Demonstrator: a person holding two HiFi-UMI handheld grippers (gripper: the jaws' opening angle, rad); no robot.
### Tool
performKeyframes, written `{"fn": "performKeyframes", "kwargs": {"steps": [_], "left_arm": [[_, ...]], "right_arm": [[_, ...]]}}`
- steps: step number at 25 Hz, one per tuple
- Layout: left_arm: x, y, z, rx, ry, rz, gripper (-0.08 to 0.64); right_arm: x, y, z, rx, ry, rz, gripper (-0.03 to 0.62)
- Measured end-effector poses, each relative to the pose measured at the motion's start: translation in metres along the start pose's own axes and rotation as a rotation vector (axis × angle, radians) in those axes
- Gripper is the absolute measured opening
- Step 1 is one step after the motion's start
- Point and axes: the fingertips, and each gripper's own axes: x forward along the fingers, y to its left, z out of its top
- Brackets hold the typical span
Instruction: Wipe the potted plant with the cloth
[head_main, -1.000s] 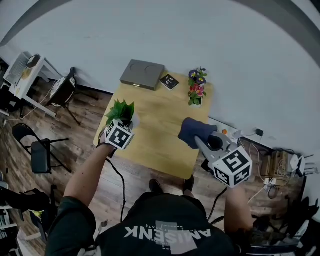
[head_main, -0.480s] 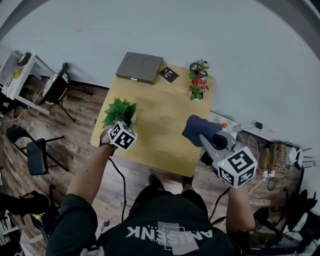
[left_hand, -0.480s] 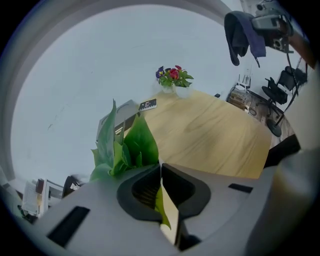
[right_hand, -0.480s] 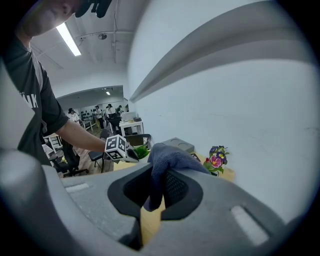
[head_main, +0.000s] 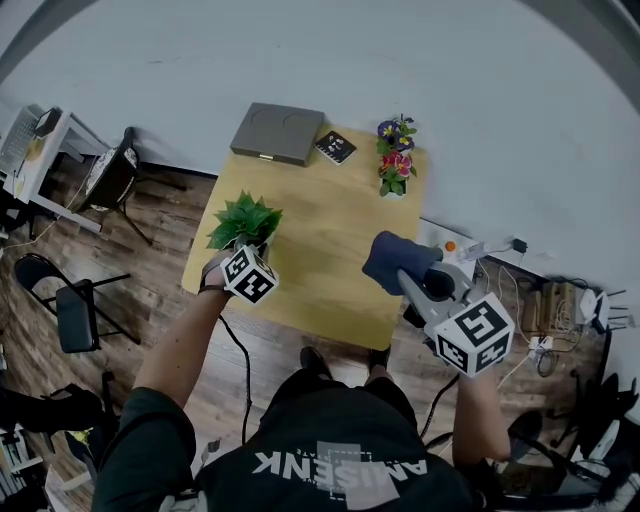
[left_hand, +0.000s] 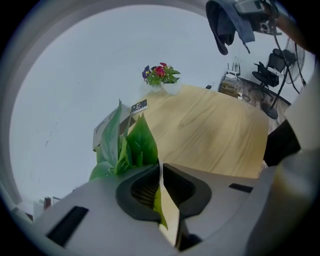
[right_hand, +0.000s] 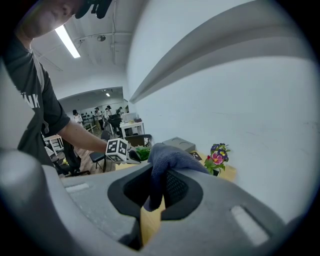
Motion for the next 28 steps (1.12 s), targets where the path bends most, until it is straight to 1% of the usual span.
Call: {"fn": "performKeyframes", "kwargs": {"steps": [1, 3, 5, 8, 13, 15, 18, 20, 22, 25, 28], "left_arm": [[-0.001, -0.002, 0.0, 0.011, 0.0, -0.008, 0.036], [-0.003, -0.008, 0.0, 0.024, -0.003, -0.032, 0.09], [-0.006, -0.011, 0.003, 0.003, -0.015, -0.044, 0.117], [-0.013, -0.011, 0.006, -0.044, -0.038, -0.034, 0.12], [-0.039, -0.015, 0.017, -0.081, -0.099, -0.026, 0.12], [-0.057, -0.015, 0.026, -0.135, -0.149, -0.019, 0.12], [-0.09, -0.009, 0.039, -0.258, -0.243, 0.005, 0.12], [-0.115, -0.004, 0.048, -0.338, -0.319, 0.022, 0.12], [-0.143, -0.001, 0.058, -0.403, -0.41, 0.046, 0.12], [-0.183, 0.0, 0.07, -0.456, -0.523, 0.086, 0.12], [-0.218, 0.005, 0.079, -0.511, -0.584, 0.145, 0.12]], "right_arm": [[-0.002, 0.0, 0.0, 0.0, -0.001, -0.001, 0.028], [-0.004, 0.0, -0.001, 0.0, -0.005, -0.003, 0.028], [-0.007, -0.001, -0.001, 0.002, -0.011, -0.005, 0.028], [-0.012, -0.002, 0.002, 0.002, -0.026, -0.003, 0.028], [-0.02, -0.008, 0.014, -0.003, -0.068, 0.0, 0.028], [-0.023, -0.009, 0.021, -0.004, -0.091, 0.007, 0.028], [-0.026, -0.01, 0.035, -0.011, -0.129, 0.02, 0.028], [-0.029, -0.011, 0.044, -0.015, -0.157, 0.033, 0.028], [-0.033, -0.011, 0.055, -0.014, -0.189, 0.05, 0.028], [-0.039, -0.01, 0.07, -0.013, -0.229, 0.075, 0.028], [-0.045, -0.008, 0.085, -0.029, -0.26, 0.101, 0.028]]}}
